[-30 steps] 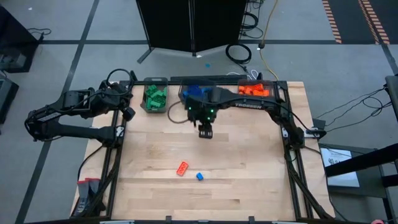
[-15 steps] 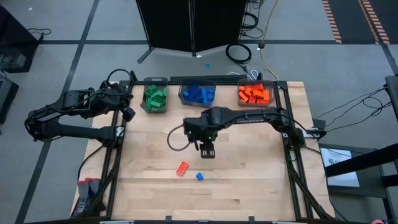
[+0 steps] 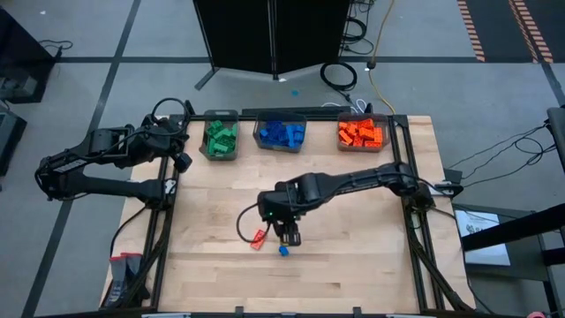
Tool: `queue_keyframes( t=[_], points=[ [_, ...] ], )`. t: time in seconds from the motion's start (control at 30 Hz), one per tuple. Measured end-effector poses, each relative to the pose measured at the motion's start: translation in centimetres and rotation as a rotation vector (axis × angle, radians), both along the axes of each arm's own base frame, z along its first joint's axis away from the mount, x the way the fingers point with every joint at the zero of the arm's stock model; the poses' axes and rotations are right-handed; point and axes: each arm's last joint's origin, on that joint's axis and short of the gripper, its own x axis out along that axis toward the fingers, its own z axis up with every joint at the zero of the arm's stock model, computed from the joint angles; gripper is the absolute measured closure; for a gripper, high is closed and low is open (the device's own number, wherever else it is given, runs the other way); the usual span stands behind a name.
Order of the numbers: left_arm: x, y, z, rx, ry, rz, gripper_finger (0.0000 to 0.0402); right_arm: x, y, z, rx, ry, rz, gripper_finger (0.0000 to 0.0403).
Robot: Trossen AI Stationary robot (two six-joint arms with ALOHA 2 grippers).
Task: Sort blocks
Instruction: Put the blue game piece into the middle black bin
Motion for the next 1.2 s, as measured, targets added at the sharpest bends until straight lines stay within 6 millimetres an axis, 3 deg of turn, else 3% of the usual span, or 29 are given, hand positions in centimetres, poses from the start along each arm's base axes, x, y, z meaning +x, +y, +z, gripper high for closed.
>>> queue_keyframes(
  t=[0.33, 0.77, 1.2],
  points=[
    [0.0, 0.0, 0.0, 0.013, 0.019, -0.020, 0.0402, -0.4, 3.6, 0.1, -0.006, -0.052, 0.075, 0.0218],
    [0.0, 0.0, 0.0, 0.012, 0.017, -0.018, 0.0401, -2.4, 7.2, -4.7, -0.097, 0.082, 0.229, 0.0218],
    [-0.1, 0.0, 0.0, 0.011, 0.025, -0.018, 0.0402, -1.6, 8.0, -5.5, -0.115, -0.033, 0.284, 0.0218]
  ],
)
